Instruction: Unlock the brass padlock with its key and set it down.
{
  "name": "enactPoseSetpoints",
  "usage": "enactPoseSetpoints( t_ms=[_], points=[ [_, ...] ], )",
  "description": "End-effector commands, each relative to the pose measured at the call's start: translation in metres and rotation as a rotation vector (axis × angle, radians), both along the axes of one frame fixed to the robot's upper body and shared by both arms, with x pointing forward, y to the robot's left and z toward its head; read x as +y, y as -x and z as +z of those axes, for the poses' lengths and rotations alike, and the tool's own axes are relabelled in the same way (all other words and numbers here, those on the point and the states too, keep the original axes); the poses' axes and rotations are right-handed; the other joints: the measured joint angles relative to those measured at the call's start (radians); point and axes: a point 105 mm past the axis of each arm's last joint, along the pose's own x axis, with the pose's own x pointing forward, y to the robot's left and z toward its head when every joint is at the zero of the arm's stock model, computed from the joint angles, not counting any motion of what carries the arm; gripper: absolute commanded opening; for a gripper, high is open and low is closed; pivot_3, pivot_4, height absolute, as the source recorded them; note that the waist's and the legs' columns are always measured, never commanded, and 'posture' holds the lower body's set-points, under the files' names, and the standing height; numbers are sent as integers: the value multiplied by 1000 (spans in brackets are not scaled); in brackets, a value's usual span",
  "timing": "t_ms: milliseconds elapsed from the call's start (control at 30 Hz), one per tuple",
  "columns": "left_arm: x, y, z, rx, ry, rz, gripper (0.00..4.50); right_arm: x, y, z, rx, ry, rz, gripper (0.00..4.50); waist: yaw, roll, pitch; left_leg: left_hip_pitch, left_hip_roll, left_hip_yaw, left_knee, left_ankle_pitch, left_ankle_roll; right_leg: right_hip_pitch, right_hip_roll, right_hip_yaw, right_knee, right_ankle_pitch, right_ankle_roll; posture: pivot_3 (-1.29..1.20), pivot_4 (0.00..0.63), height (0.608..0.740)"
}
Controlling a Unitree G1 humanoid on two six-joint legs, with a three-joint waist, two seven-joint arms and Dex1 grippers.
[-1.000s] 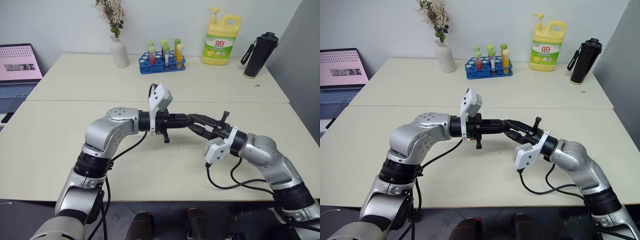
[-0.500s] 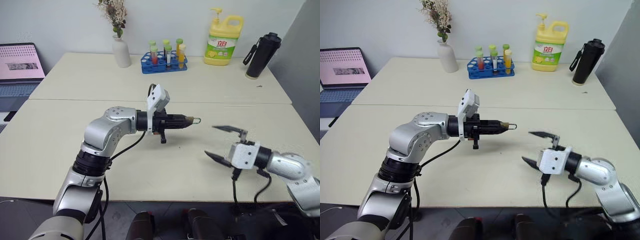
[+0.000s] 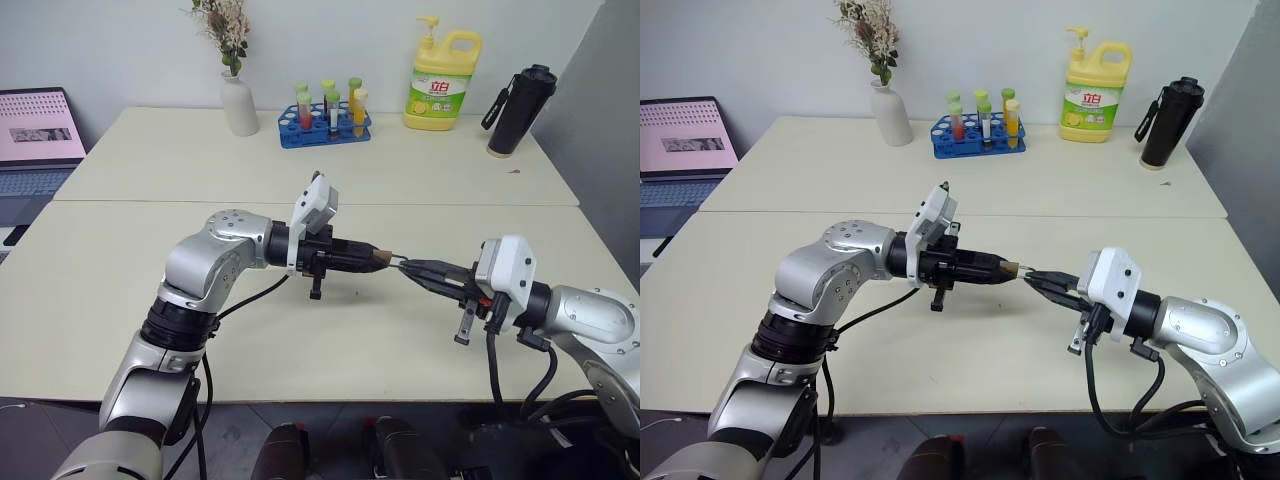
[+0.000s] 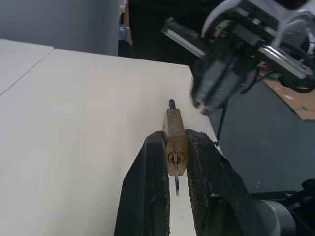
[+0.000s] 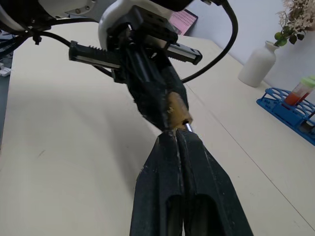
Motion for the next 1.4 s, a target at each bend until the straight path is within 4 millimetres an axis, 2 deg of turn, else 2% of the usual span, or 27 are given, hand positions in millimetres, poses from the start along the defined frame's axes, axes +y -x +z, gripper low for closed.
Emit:
enactPoseSetpoints(
  t_ms=[33, 267, 667, 1033, 1400],
  points=[
    [-2, 6, 10, -46, 20, -25, 170, 1, 2, 11, -25, -22, 10, 0, 0, 0, 0, 0, 0, 0, 0, 0, 0, 0, 0, 0, 0, 0, 0, 0, 150, 740],
    [-1, 12, 14, -43, 33, -40, 170, 3, -1, 9, -18, -11, 18, 0, 0, 0, 0, 0, 0, 0, 0, 0, 0, 0, 0, 0, 0, 0, 0, 0, 150, 740],
    [3, 25, 11, -30, 21, -90, 170, -4, -3, -8, 24, 46, 56, 0, 0, 0, 0, 0, 0, 0, 0, 0, 0, 0, 0, 0, 0, 0, 0, 0, 150, 740],
    [2, 24, 13, -6, 37, -79, 170, 0, 4, -17, 68, 71, 123, 0, 0, 0, 0, 0, 0, 0, 0, 0, 0, 0, 0, 0, 0, 0, 0, 0, 150, 740],
    [2, 22, 11, 6, 34, -56, 170, -4, 0, -21, 66, 104, 91, 0, 0, 0, 0, 0, 0, 0, 0, 0, 0, 0, 0, 0, 0, 0, 0, 0, 150, 740]
  ],
)
